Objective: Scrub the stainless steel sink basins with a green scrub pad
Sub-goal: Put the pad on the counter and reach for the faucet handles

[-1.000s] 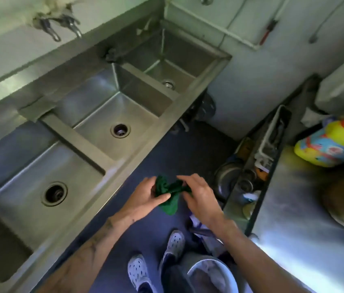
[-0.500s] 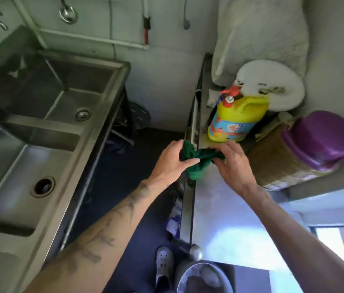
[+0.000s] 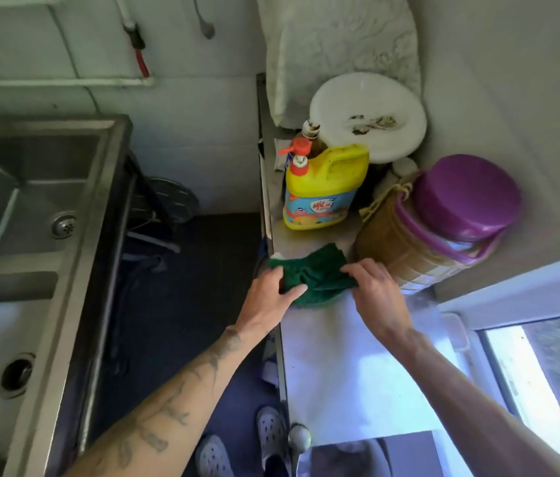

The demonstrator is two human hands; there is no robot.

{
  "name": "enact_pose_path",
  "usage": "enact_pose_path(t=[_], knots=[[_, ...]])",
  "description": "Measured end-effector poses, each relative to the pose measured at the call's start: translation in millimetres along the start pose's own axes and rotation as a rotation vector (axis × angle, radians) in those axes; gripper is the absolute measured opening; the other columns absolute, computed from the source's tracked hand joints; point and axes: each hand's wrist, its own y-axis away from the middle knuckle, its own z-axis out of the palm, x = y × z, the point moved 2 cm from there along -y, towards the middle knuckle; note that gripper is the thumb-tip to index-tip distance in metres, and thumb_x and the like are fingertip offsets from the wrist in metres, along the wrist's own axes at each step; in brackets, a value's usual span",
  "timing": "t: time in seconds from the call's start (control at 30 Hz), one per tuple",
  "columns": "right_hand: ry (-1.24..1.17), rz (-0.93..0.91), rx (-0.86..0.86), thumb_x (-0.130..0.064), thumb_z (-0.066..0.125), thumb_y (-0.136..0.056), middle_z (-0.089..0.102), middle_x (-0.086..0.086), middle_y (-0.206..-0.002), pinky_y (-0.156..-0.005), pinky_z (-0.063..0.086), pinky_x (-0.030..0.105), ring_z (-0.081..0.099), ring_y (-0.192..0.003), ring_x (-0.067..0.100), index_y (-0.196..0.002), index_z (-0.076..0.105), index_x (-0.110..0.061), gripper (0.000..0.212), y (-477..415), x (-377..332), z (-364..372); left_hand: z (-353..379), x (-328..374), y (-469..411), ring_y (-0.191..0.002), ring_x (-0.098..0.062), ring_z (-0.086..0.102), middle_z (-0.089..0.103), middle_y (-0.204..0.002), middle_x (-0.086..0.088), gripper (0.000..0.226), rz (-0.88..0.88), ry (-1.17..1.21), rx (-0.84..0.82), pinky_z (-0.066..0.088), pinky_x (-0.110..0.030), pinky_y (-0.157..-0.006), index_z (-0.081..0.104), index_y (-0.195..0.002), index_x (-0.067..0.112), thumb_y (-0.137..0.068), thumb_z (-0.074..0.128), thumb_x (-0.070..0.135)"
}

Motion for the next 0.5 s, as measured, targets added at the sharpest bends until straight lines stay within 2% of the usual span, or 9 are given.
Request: enact_pose_path(t=[0.07, 0.17, 0.27, 0.37, 0.43, 0.5], knots=[[0.040, 0.023, 0.033, 0.017, 0.069, -0.073, 0.065, 0.013, -0.114, -0.083, 0.058, 0.050, 0.061, -0.102, 0.039, -0.121, 0.071, -0.004, 0.052, -0.3, -1.2, 6.1, 1.4, -1.9, -5.0, -0.106, -0.023, 0.065, 0.061, -0.112, 0.001, 0.034, -0.054, -0.005, 0.047, 0.053, -0.035, -0.088, 0.063, -0.118, 0.017, -0.097, 0.076, 0.041], [0.097, 0.037, 0.165, 0.014, 0.066, -0.072, 0.062, 0.015, -0.125, -0.090, 0.054, 0.049, 0.058, -0.105, 0.040, -0.124, 0.068, -0.006, 0.056, 1.6, -12.1, 12.5, 0.6, 3.6, -6.7, -0.109, -0.021, 0.062, 0.050, -0.123, 0.001, 0.046, -0.072, -0.051, 0.206, 0.051, -0.033, -0.082, 0.052, -0.135, 0.018, -0.099, 0.074, 0.036], [0.138, 0.032, 0.206, 0.004, 0.067, -0.074, 0.059, 0.013, -0.123, -0.082, 0.050, 0.048, 0.054, -0.098, 0.037, -0.124, 0.066, -0.012, 0.052, 15.6, -23.5, 24.6, 3.1, 3.0, 6.9, -0.113, -0.023, 0.055, 0.051, -0.134, -0.005, 0.050, 0.169, -0.349, 0.356, 0.051, -0.037, -0.090, 0.053, -0.142, 0.019, -0.098, 0.073, 0.033], [0.086, 0.071, 0.118, -0.009, 0.075, -0.085, 0.061, 0.016, -0.123, -0.085, 0.053, 0.050, 0.059, -0.097, 0.039, -0.124, 0.068, -0.009, 0.040, 15.9, -23.3, 39.7, 16.1, -8.2, 15.6, -0.124, -0.028, 0.053, 0.050, -0.146, -0.007, 0.049, 0.405, -0.573, 0.210, 0.051, -0.042, -0.101, 0.054, -0.149, 0.024, -0.104, 0.062, 0.041], [0.097, 0.100, 0.067, -0.015, 0.075, -0.091, 0.063, 0.017, -0.127, -0.088, 0.054, 0.051, 0.062, -0.100, 0.041, -0.127, 0.068, -0.008, 0.037, 6.5, -21.6, 47.8, 23.6, -16.4, 12.1, -0.132, -0.032, 0.053, 0.049, -0.154, -0.010, 0.050, 0.401, -0.662, 0.145, 0.050, -0.047, -0.107, 0.054, -0.153, 0.025, -0.107, 0.055, 0.044], [0.127, 0.114, 0.048, -0.018, 0.072, -0.095, 0.063, 0.017, -0.130, -0.089, 0.053, 0.051, 0.063, -0.104, 0.041, -0.128, 0.069, -0.009, 0.034, -5.7, -19.9, 54.6, 26.9, -17.8, 1.3, -0.135, -0.034, 0.053, 0.050, -0.156, -0.011, 0.049, 0.345, -0.713, 0.150, 0.049, -0.048, -0.108, 0.053, -0.156, 0.026, -0.110, 0.051, 0.044]])
